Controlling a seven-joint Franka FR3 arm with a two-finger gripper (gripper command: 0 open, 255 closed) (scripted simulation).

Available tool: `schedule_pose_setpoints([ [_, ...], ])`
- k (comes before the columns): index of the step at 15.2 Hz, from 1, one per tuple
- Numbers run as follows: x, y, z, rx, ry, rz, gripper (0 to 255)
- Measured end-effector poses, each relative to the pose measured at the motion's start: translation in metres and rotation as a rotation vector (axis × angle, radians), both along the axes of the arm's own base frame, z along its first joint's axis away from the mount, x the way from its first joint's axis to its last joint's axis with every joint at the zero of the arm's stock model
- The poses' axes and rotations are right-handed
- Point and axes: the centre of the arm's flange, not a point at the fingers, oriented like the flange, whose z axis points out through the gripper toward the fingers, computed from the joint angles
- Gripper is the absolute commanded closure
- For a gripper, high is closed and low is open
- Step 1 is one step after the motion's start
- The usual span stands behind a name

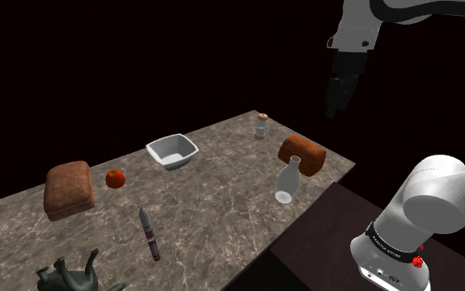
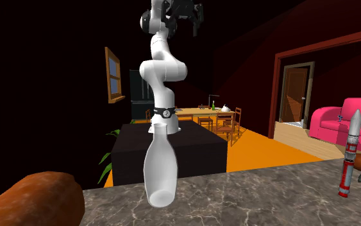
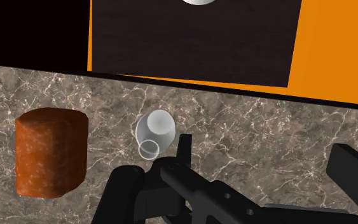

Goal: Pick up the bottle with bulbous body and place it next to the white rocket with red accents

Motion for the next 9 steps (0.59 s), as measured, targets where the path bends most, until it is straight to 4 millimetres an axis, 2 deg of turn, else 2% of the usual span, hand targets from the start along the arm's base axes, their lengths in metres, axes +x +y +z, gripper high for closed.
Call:
schedule_pose_setpoints([
  [2,0.002,-0.002,-0.005,-0.001,-0.001,0.0,0],
  [4,0.008,-0.006,-0.023,-0.005,-0.003,0.002,0],
  [9,0.032,-0.024,-0.083,-0.018,-0.012,0.006,0],
])
